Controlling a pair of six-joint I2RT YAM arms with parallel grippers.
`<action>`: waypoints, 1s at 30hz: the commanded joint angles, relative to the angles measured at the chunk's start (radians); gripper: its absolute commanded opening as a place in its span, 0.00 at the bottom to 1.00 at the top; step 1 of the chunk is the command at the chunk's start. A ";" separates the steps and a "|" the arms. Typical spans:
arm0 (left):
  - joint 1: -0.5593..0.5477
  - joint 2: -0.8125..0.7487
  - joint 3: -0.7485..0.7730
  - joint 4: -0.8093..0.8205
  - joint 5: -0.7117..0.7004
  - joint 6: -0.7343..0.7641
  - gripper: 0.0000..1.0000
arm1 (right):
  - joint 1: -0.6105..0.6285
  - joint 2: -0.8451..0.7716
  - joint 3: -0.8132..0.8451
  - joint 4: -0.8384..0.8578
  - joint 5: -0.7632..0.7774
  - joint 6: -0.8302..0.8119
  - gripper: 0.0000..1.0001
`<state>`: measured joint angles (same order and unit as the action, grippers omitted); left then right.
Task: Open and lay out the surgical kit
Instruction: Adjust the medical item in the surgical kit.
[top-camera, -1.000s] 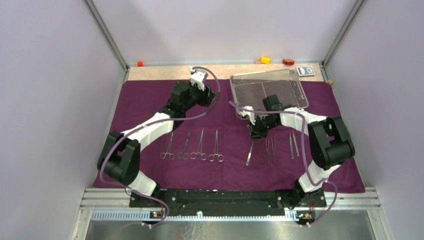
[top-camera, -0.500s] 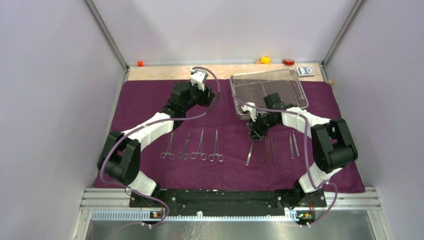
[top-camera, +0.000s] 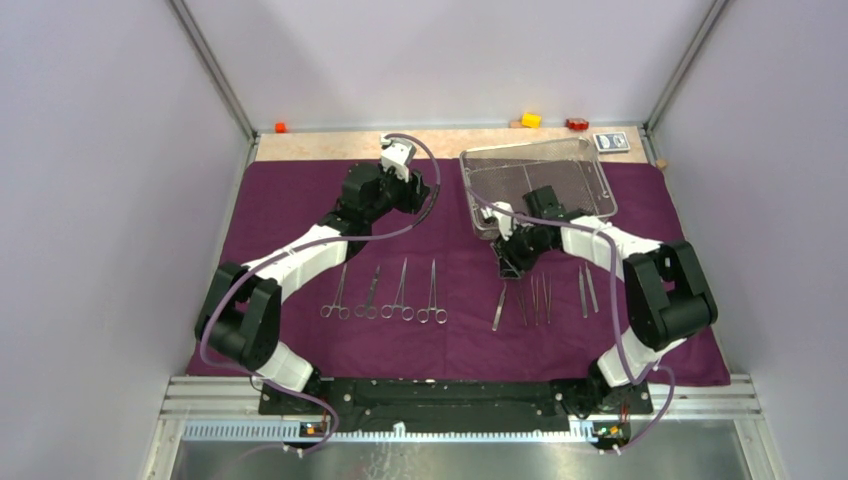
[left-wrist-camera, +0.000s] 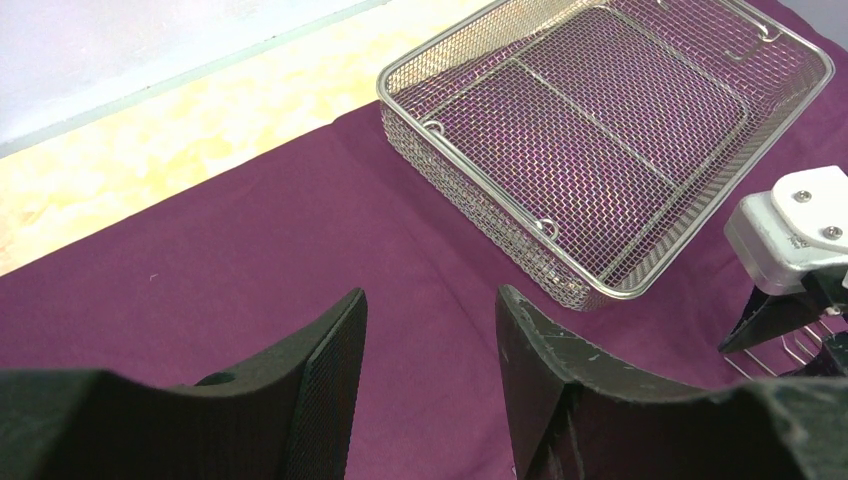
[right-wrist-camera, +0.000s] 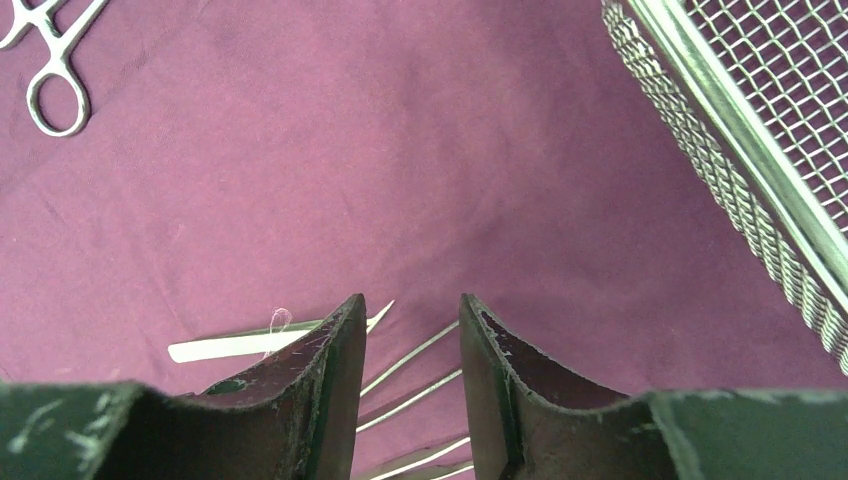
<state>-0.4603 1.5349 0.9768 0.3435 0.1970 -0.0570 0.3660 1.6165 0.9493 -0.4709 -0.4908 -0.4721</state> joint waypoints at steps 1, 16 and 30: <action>0.003 -0.018 0.006 0.038 0.007 -0.006 0.56 | 0.027 -0.037 -0.004 0.030 0.030 0.027 0.39; 0.003 -0.028 -0.004 0.045 0.005 -0.007 0.56 | 0.081 -0.048 -0.033 0.039 0.117 0.034 0.38; 0.003 -0.032 -0.005 0.045 0.002 -0.009 0.57 | 0.095 -0.049 -0.047 0.040 0.112 0.032 0.31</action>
<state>-0.4603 1.5345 0.9768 0.3439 0.1967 -0.0574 0.4454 1.6054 0.9077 -0.4503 -0.3748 -0.4427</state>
